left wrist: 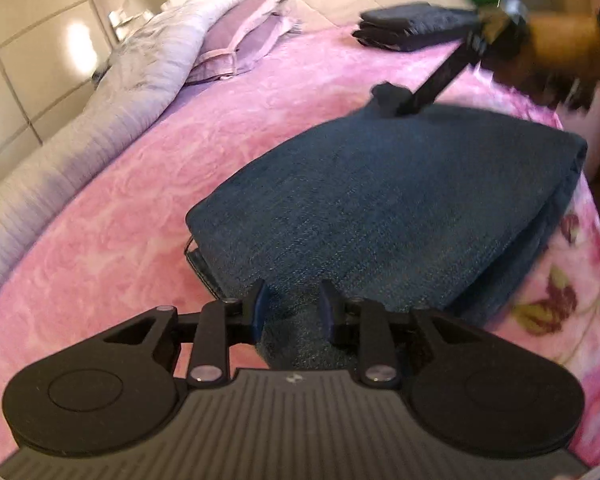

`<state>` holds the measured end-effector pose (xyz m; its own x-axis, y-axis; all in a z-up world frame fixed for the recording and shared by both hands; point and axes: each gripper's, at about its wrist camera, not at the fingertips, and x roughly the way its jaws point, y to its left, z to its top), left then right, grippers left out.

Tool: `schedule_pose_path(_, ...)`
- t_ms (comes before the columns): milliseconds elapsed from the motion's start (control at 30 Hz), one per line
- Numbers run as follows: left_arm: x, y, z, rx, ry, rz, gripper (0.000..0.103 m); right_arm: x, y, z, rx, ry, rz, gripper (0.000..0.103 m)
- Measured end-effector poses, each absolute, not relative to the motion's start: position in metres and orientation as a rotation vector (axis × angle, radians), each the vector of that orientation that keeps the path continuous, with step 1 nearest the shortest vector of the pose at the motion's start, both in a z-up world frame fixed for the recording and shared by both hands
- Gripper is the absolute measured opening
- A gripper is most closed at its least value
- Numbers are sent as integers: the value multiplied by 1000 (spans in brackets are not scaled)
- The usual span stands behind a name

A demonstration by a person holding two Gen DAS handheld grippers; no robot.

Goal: Fold clothes

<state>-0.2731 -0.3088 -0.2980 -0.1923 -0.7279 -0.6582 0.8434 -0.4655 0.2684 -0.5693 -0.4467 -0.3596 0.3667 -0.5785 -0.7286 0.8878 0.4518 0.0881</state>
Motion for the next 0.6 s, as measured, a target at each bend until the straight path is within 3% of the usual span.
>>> schedule_pose_path(100, -270, -314, -296, 897, 206, -1863, 26, -572, -459, -367, 559, 666, -1004, 74)
schedule_pose_path(233, -270, -316, -281, 859, 197, -1847, 26, -569, -433, -342, 420, 683, -1033, 72)
schedule_pose_path(367, -275, -334, -276, 866, 197, -1823, 26, -562, -367, -318, 380, 583, -991, 73)
schedule_pose_path(600, -277, -353, -286, 934, 287, -1788, 26, -534, -297, -342, 329, 725, -853, 73)
